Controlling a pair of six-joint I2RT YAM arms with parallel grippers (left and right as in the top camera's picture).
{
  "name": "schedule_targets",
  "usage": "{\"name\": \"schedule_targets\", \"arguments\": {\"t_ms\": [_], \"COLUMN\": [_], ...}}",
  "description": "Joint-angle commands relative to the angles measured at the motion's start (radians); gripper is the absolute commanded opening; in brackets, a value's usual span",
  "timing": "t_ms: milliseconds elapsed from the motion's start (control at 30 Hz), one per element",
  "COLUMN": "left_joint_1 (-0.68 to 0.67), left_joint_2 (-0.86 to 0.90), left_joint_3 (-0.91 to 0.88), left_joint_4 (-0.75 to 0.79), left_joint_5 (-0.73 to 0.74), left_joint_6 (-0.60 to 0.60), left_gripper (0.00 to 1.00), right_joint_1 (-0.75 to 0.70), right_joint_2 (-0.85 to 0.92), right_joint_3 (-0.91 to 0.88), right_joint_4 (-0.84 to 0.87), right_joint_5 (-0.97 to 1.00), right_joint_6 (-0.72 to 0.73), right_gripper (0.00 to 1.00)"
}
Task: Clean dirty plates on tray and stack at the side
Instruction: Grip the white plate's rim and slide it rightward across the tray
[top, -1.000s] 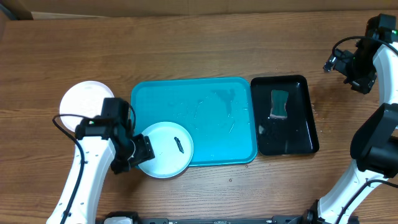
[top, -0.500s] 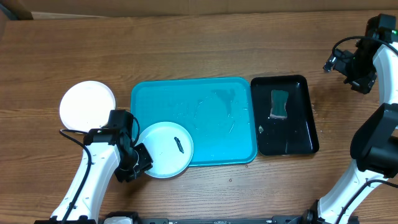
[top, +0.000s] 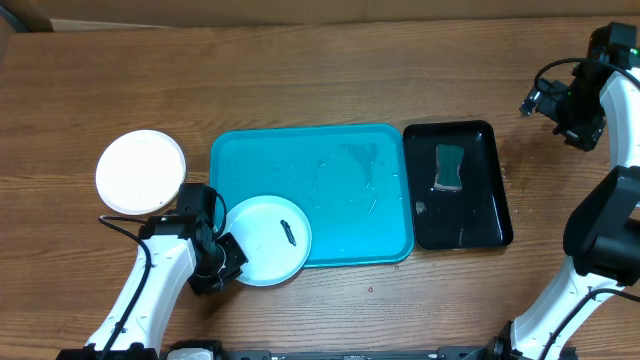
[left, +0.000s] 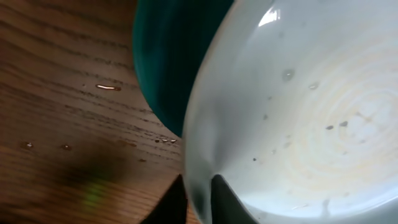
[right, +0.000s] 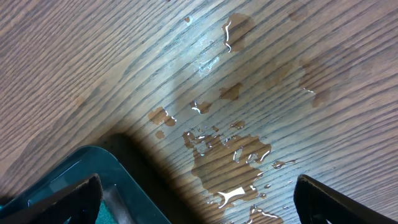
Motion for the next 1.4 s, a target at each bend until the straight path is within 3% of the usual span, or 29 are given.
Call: {"name": "schedule_targets", "arguments": {"t_ms": [0, 233, 500, 767, 1267, 1333, 1367], "left_joint_1": [0.002, 0.001, -0.001, -0.038, -0.265, -0.275, -0.277], "left_joint_2": [0.005, 0.005, 0.005, 0.005, 0.094, 0.111, 0.117], "left_joint_3": [-0.004, -0.003, -0.003, -0.005, -0.005, -0.005, -0.005], "left_joint_4": [0.009, 0.066, 0.280, 0.482, 0.623, 0.642, 0.648], "left_joint_5": [0.002, 0.033, 0.198, 0.166, 0.042, 0.045, 0.050], "left_joint_6": [-0.008, -0.008, -0.028, -0.180, -0.312, -0.312, -0.310], "left_gripper": [0.06, 0.04, 0.04, 0.04, 0.04, 0.09, 0.19], "right_joint_1": [-0.003, -0.003, -0.003, -0.003, -0.003, -0.003, -0.003], "right_joint_2": [-0.025, -0.025, -0.025, -0.025, -0.025, -0.025, -0.025], "right_joint_3": [0.018, 0.018, 0.018, 0.018, 0.018, 0.018, 0.018], "right_joint_4": [0.004, 0.004, 0.004, 0.004, 0.004, 0.004, 0.004], "right_joint_5": [-0.001, -0.001, -0.001, -0.001, -0.001, -0.001, -0.001], "right_joint_6": [0.005, 0.005, 0.004, 0.005, 0.004, 0.004, 0.005], "right_gripper": [1.00, 1.00, 1.00, 1.00, 1.00, 1.00, 1.00]}}
